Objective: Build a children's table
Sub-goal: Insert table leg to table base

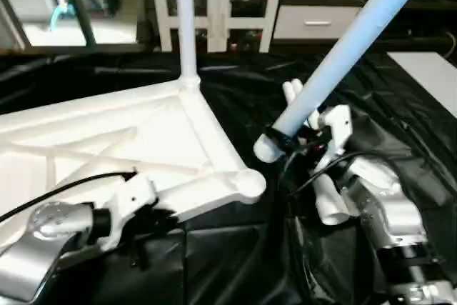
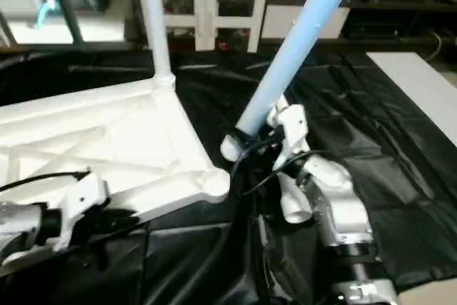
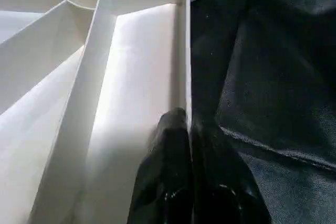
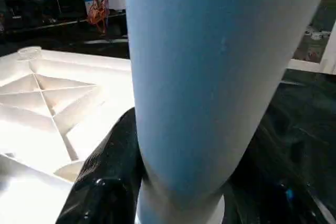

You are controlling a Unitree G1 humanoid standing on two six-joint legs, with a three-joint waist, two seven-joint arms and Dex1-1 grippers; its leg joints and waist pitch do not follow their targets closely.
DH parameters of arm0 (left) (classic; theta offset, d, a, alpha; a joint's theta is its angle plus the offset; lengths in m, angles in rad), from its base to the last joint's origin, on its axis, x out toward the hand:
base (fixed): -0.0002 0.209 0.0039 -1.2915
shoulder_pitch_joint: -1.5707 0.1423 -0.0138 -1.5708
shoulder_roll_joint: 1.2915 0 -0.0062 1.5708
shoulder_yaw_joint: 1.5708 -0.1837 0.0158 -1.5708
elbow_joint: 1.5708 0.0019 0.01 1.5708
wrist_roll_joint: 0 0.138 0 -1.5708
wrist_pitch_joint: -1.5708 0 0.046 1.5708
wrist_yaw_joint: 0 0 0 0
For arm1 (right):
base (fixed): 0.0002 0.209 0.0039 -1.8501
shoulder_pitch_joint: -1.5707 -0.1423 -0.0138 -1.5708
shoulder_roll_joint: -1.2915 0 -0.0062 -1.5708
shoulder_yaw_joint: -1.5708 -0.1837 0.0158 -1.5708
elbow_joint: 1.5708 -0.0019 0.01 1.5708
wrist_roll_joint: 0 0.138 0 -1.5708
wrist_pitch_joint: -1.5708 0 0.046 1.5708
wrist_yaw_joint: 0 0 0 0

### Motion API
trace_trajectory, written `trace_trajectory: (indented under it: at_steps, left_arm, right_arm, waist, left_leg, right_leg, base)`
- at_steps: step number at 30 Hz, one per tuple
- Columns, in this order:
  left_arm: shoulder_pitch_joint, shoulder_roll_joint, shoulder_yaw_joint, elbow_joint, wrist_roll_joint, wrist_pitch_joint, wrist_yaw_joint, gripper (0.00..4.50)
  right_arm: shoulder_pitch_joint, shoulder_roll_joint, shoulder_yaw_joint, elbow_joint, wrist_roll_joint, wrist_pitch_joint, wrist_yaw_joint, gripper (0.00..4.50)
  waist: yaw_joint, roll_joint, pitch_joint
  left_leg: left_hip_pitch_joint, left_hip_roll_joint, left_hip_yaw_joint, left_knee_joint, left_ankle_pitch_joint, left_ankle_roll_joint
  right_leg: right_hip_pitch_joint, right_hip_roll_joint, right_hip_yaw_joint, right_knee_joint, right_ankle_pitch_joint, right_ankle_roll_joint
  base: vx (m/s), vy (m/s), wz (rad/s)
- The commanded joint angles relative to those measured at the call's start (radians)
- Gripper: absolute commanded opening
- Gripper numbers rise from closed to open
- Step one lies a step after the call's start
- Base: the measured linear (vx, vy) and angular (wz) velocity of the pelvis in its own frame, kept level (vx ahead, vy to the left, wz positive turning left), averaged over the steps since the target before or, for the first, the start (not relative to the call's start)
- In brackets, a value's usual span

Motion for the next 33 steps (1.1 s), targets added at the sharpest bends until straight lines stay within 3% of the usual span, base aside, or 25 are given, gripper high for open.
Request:
trace_trajectory:
  at_steps: [1, 2, 3, 5, 7, 10, 15, 24, 25, 28, 31, 32, 33]
  left_arm:
    - [-0.037, -0.032, -0.021, 0.054, 0.035, -0.064, 0.042, 0.02]
    - [-0.044, -0.040, -0.019, 0.060, 0.038, -0.074, 0.054, 0.02]
    - [-0.058, -0.051, -0.012, 0.066, 0.025, -0.070, 0.056, 0.44]
    - [-0.069, -0.054, -0.005, 0.063, 0.009, -0.062, 0.049, 0.55]
    - [-0.084, -0.051, -0.001, 0.053, -0.003, -0.057, 0.040, 0.72]
    - [-0.107, -0.045, -0.009, 0.024, -0.011, -0.032, 0.030, 0.98]
    - [-0.115, -0.041, -0.063, 0.025, 0.031, -0.037, 0.006, 0.98]
    - [-0.115, 0.003, -0.102, 0.030, 0.072, -0.007, 0.008, 0.98]
    - [-0.116, 0.004, -0.104, 0.036, 0.079, -0.008, 0.013, 1.25]
    - [-0.126, 0.001, -0.108, 0.065, 0.105, -0.030, 0.041, 1.25]
    - [-0.130, 0.007, -0.113, 0.065, 0.113, -0.039, 0.049, 1.63]
    - [-0.132, 0.009, -0.114, 0.066, 0.113, -0.038, 0.047, 1.63]
    - [-0.131, 0.010, -0.114, 0.065, 0.108, -0.034, 0.043, 1.31]
  right_arm:
    - [-0.001, 0.000, -0.017, -0.011, 0.014, 0.009, -0.017, 1.84]
    - [0.000, 0.001, -0.017, -0.015, 0.013, 0.008, -0.019, 1.84]
    - [-0.001, -0.001, -0.019, -0.024, 0.016, 0.016, -0.018, 1.84]
    - [-0.001, -0.002, -0.023, -0.037, 0.025, 0.028, -0.015, 1.84]
    - [0.002, -0.002, -0.025, -0.053, 0.037, 0.042, -0.007, 1.84]
    - [0.011, 0.000, -0.024, -0.073, 0.053, 0.059, 0.004, 1.84]
    - [0.019, 0.000, -0.014, -0.070, 0.046, 0.050, 0.001, 1.84]
    - [0.021, -0.001, -0.003, -0.088, 0.048, 0.067, 0.001, 1.84]
    - [0.021, -0.001, -0.002, -0.087, 0.047, 0.067, 0.002, 1.84]
    - [0.025, 0.003, 0.011, -0.095, 0.046, 0.068, 0.010, 1.84]
    - [0.026, 0.003, 0.016, -0.096, 0.045, 0.069, 0.014, 1.84]
    - [0.024, 0.004, 0.016, -0.095, 0.045, 0.069, 0.014, 1.84]
    - [0.023, 0.004, 0.016, -0.095, 0.046, 0.070, 0.016, 1.84]
  waist:
    - [0.002, 0.008, -0.049]
    - [0.006, 0.012, -0.048]
    - [0.010, 0.018, -0.042]
    - [0.011, 0.010, -0.045]
    - [0.012, 0.020, -0.039]
    - [0.011, 0.016, -0.039]
    - [0.012, 0.016, -0.038]
    - [0.011, 0.018, -0.032]
    - [0.011, 0.019, -0.031]
    - [0.012, 0.018, -0.032]
    - [0.014, 0.020, -0.033]
    - [0.015, 0.022, -0.035]
    - [0.015, 0.021, -0.034]
  left_leg:
    - [0.039, 0.045, -0.013, -0.083, -0.254, -0.001]
    - [0.042, 0.045, -0.011, -0.083, -0.254, -0.005]
    - [0.039, 0.044, -0.011, -0.084, -0.255, -0.010]
    - [0.037, 0.043, -0.011, -0.083, -0.264, -0.011]
    - [0.039, 0.044, -0.012, -0.086, -0.284, -0.020]
    - [0.041, 0.045, -0.013, -0.087, -0.287, -0.027]
    - [0.039, 0.044, -0.011, -0.083, -0.238, -0.010]
    - [0.040, 0.046, -0.012, -0.088, -0.278, -0.024]
    - [0.040, 0.046, -0.012, -0.088, -0.277, -0.025]
    - [0.039, 0.045, -0.011, -0.086, -0.269, -0.022]
    - [0.040, 0.045, -0.011, -0.086, -0.256, -0.020]
    - [0.040, 0.045, -0.011, -0.085, -0.250, -0.017]
    - [0.039, 0.044, -0.010, -0.084, -0.243, -0.014]
  right_leg:
    - [0.008, -0.021, 0.018, -0.064, -0.045, -0.199]
    - [0.007, -0.021, 0.019, -0.066, -0.043, -0.197]
    - [0.006, -0.022, 0.020, -0.064, -0.041, -0.195]
    - [0.011, -0.022, 0.020, -0.063, -0.060, -0.194]
    - [0.006, -0.022, 0.020, -0.066, -0.079, -0.196]
    - [0.007, -0.019, 0.019, -0.063, -0.057, -0.198]
    - [0.009, -0.019, 0.018, -0.061, -0.006, -0.204]
    - [0.006, -0.020, 0.019, -0.065, -0.060, -0.201]
    - [0.006, -0.020, 0.020, -0.065, -0.059, -0.201]
    - [0.007, -0.021, 0.020, -0.064, -0.048, -0.202]
    - [0.008, -0.021, 0.019, -0.062, -0.029, -0.208]
    - [0.009, -0.021, 0.019, -0.061, -0.021, -0.211]
    - [0.010, -0.021, 0.018, -0.060, -0.013, -0.214]
  base:
    - [0.000, 0.000, 0.00]
    - [0.000, 0.000, 0.00]
    - [0.000, 0.000, 0.00]
    - [0.000, 0.000, 0.00]
    - [0.000, 0.000, 0.00]
    - [0.000, 0.000, 0.00]
    - [0.000, 0.000, 0.00]
    - [0.000, 0.000, 0.00]
    - [0.000, 0.000, 0.00]
    - [0.000, 0.000, 0.00]
    - [0.000, 0.000, 0.00]
    - [0.000, 0.000, 0.00]
    - [0.000, 0.000, 0.00]
